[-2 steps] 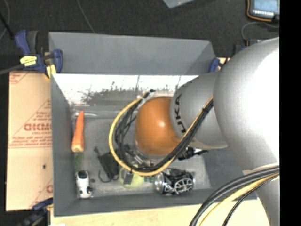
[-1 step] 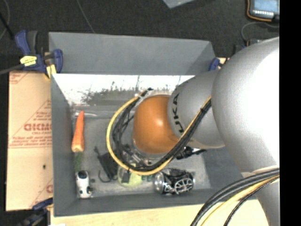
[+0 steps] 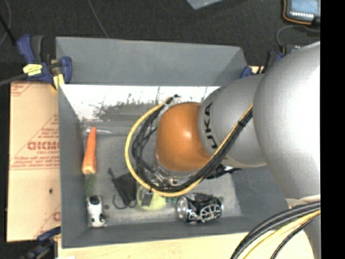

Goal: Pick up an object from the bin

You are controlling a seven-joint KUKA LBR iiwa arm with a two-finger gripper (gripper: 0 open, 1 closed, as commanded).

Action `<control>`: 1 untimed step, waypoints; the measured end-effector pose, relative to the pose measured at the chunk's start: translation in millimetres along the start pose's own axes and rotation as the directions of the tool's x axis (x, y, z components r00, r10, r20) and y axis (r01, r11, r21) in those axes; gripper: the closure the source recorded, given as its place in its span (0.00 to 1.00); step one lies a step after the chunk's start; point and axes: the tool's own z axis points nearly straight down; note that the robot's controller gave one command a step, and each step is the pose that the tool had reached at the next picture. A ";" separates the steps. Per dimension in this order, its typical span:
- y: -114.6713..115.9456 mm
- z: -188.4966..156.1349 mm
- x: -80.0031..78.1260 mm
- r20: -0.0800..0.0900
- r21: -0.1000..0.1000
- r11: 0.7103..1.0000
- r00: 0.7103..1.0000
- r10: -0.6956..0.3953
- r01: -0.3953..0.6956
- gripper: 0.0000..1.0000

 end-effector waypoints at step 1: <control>-0.1 0.0 0.0 0.000 0.000 1.000 1.000 0.001 -0.001 1.00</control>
Offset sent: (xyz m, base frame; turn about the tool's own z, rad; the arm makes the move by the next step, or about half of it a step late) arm -0.0027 0.0251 0.0188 0.0319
